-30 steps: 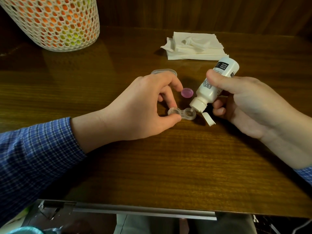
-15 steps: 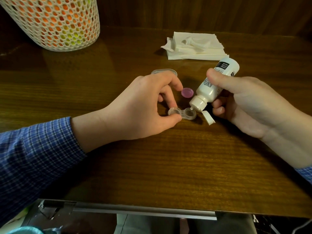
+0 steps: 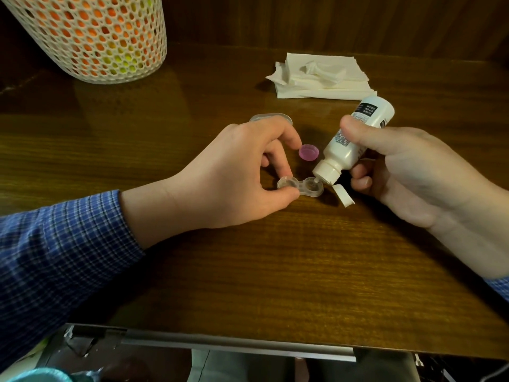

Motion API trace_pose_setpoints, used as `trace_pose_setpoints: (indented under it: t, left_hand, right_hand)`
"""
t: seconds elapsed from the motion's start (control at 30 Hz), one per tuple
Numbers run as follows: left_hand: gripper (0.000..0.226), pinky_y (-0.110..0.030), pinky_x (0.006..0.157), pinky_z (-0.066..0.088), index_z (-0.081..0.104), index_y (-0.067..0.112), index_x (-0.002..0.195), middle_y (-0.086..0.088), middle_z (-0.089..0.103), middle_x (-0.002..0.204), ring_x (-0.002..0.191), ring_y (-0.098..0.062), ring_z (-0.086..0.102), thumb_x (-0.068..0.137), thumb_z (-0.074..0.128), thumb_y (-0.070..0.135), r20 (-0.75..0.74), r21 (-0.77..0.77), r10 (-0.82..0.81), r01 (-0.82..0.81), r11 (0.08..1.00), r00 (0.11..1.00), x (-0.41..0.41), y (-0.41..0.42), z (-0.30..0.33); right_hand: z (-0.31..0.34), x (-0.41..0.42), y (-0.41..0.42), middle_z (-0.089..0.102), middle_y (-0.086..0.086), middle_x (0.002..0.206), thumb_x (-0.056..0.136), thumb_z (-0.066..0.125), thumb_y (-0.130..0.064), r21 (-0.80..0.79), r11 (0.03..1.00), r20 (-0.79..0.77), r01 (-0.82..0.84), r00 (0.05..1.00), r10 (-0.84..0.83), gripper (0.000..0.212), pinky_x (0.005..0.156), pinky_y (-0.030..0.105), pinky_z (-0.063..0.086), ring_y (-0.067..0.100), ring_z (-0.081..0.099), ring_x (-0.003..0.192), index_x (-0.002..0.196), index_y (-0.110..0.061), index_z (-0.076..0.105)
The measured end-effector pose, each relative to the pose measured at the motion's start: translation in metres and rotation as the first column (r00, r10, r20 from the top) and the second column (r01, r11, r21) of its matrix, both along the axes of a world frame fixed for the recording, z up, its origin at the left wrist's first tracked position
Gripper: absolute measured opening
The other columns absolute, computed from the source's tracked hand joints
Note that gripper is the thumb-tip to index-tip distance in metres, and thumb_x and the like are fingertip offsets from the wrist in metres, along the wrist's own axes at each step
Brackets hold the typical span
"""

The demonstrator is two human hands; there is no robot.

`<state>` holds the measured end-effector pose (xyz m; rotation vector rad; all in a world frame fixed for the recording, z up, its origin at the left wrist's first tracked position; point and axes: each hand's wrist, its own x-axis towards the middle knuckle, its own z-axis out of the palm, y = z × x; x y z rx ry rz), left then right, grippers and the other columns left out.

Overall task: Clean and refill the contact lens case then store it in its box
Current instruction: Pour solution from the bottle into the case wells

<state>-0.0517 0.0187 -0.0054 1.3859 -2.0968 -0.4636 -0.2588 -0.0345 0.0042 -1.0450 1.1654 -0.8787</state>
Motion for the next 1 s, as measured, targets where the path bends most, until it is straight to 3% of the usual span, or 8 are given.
trace_pose_setpoints:
  t: [0.63,0.77,1.0]
  left_hand:
    - [0.054,-0.012,0.091,0.05,0.061,0.015,0.129,0.014,0.077,0.09,0.092,0.002,0.07,0.083,0.085,0.028,0.006,0.016,0.013,-0.013,1.0,1.0,0.0,0.0005,0.0015]
    - [0.055,-0.011,0.092,0.049,0.06,0.015,0.129,0.015,0.077,0.09,0.093,0.003,0.069,0.082,0.085,0.028,0.003,0.02,0.015,-0.015,1.0,1.0,0.0003,0.0006,0.0016]
    - [0.057,-0.004,0.095,0.043,0.06,0.017,0.131,0.015,0.077,0.089,0.097,0.006,0.066,0.082,0.085,0.029,0.009,0.028,0.014,-0.014,1.0,1.0,0.0006,0.0009,0.0029]
  right_hand:
    - [0.0005,0.001,0.0001,0.067,-0.005,0.062,0.078,0.078,-0.037,-0.004,1.0,0.011,-0.002,1.0,0.002,0.036,0.041,0.017,0.041,0.005,0.051,0.047,0.102,-0.012,0.069]
    - [0.0009,0.0,-0.0014,0.066,-0.002,0.068,0.069,0.08,-0.041,0.004,1.0,0.028,0.006,1.0,-0.006,0.043,0.041,0.018,0.041,0.006,0.052,0.047,0.1,-0.012,0.07]
    - [0.0002,-0.0023,-0.0054,0.068,-0.003,0.064,0.082,0.08,-0.042,0.035,0.999,0.061,0.017,0.998,-0.019,0.034,0.042,0.02,0.044,0.008,0.053,0.047,0.097,-0.013,0.071]
